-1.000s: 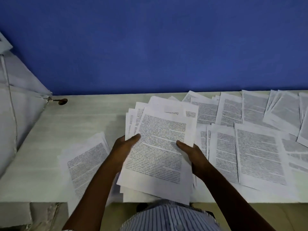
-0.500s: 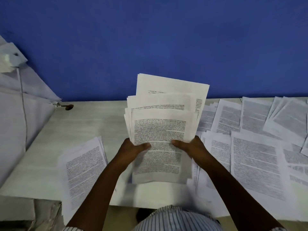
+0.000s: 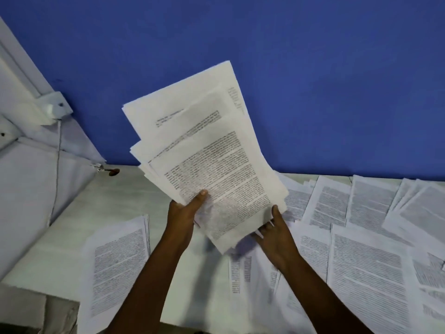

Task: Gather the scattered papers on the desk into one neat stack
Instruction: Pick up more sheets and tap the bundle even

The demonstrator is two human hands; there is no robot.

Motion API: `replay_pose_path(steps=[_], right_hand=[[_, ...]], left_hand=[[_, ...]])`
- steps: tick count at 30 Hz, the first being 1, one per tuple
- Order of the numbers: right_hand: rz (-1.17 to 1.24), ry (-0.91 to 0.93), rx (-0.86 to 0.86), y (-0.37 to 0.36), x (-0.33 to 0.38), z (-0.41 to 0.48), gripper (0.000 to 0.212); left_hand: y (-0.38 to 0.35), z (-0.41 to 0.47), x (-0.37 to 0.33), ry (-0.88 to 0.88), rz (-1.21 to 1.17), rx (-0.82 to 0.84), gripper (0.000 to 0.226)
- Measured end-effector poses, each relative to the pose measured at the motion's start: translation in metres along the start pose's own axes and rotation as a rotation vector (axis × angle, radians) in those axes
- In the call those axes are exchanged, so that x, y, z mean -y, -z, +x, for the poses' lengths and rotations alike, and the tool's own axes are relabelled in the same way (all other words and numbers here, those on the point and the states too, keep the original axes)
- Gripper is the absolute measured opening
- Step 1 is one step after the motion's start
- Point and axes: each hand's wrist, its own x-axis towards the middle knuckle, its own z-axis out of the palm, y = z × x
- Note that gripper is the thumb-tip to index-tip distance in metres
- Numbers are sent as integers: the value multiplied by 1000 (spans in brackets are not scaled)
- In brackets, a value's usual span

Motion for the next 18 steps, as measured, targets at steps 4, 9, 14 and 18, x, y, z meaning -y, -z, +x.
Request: replay_pose_path(steps=[4, 9, 14, 18], right_hand=[[110, -18, 78, -14, 2, 2, 49], [135, -63, 124, -5, -5, 4, 40], [151, -37, 134, 1, -25, 5, 49], [93, -64, 135, -6, -36, 6, 46]], left_hand=[[0, 0, 2, 25, -35, 0, 55], [-7, -6, 13, 46, -102, -173, 38], [-11, -12, 6, 63, -119, -142, 49], [-16, -22, 25, 152, 83, -227, 41]])
